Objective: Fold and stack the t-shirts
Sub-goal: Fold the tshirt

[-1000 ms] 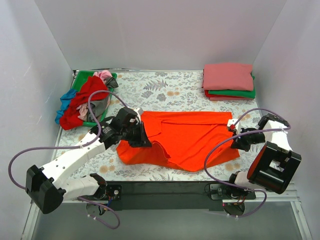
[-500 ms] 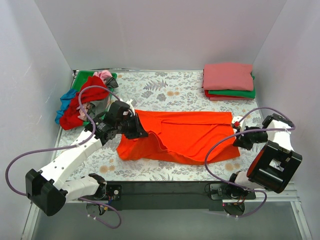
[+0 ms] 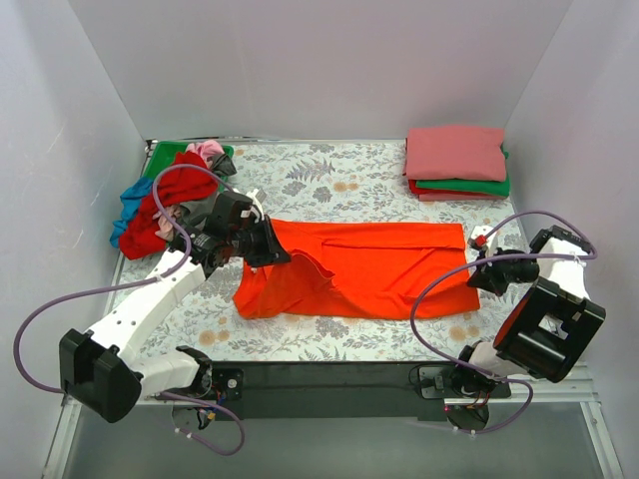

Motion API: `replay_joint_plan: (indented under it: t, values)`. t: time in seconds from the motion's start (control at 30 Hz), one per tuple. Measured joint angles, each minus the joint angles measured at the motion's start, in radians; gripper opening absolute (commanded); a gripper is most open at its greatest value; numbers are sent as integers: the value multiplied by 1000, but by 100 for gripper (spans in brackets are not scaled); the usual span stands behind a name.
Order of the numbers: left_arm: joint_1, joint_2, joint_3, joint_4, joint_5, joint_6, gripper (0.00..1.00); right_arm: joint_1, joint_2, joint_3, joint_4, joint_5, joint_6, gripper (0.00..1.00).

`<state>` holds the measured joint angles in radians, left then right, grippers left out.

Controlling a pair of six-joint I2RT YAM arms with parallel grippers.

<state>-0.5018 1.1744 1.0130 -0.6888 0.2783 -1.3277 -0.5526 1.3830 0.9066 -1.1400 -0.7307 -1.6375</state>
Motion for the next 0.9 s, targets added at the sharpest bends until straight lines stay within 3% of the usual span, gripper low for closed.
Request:
replay_joint_plan:
  t: [0.9]
  values:
    - [119, 124, 40, 35, 56, 54, 0, -5, 33, -21, 297, -32, 333, 1]
